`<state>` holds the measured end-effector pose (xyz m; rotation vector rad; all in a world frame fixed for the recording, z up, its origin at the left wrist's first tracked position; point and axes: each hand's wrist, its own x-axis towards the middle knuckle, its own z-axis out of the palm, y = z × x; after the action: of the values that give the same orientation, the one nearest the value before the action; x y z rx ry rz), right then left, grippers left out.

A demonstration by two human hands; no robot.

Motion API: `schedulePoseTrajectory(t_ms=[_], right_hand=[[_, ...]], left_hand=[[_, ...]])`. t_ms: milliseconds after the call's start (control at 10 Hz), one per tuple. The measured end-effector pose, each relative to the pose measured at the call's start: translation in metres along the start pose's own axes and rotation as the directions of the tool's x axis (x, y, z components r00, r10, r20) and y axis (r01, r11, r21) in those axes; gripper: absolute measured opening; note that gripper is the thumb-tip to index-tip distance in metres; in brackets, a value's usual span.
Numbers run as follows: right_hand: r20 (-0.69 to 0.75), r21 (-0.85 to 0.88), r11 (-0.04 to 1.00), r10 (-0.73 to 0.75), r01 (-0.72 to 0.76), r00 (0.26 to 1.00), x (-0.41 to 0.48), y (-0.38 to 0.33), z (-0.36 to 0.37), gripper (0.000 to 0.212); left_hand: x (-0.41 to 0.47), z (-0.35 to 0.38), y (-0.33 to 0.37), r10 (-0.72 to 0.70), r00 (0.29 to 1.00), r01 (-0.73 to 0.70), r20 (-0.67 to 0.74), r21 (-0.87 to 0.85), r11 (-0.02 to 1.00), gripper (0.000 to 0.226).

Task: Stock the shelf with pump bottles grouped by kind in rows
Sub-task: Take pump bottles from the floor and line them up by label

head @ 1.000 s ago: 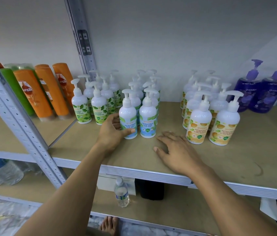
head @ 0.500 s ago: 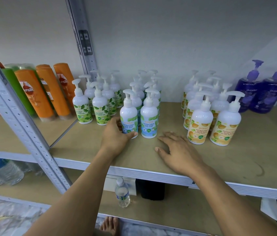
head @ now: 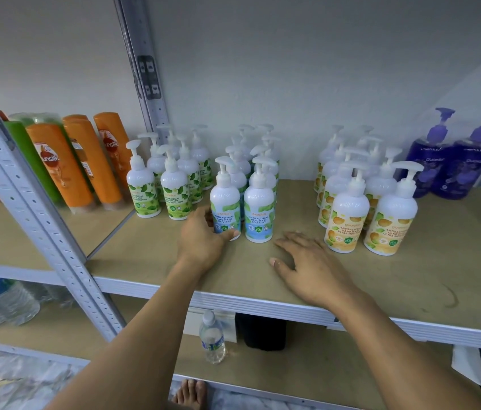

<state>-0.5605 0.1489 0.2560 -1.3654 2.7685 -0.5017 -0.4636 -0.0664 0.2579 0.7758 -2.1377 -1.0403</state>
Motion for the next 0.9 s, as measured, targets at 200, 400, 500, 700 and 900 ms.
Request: schedulePoseTrajectory(t_ms=[200,400,500,700,900], right_hand=[[0.001,-0.008,1.000,0.002,-0.002,1.000,0.0000,-0.0004,-0.0003,0.058],[-0.017,-0.005,1.000,0.018,-0.018,1.000,-0.0014,-0.0021,-0.0008,0.059],[-0.014,-0.014,0.999,0.031,-0.031,0.999,-0.0012,-0.0020,-0.0009,0.061],[-0.013,-0.028,0.999,0.030,-0.031,0.999,-0.0014,-0.0019,0.0005,0.066],[-0.008,-0.031,0.999,0.027,-0.027,1.000,-0.0022,-0.0017,-0.0002,0.066]], left_hand=[[-0.0001,-0.0003,0.0010,0.008,1.000,-0.008,0.008,-0.001,1.000,0.061],[0.0005,-0.0024,-0.0001,0.006,1.000,-0.005,0.025,-0.022,1.000,0.058],[0.0005,-0.0028,-0.0004,0.010,1.000,-0.010,0.024,-0.029,1.000,0.058],[-0.0002,-0.0047,-0.0002,0.012,0.999,-0.011,0.035,-0.029,1.000,0.057],[-0.0028,-0.0053,0.0018,0.001,0.999,0.001,0.034,-0.045,0.999,0.057]])
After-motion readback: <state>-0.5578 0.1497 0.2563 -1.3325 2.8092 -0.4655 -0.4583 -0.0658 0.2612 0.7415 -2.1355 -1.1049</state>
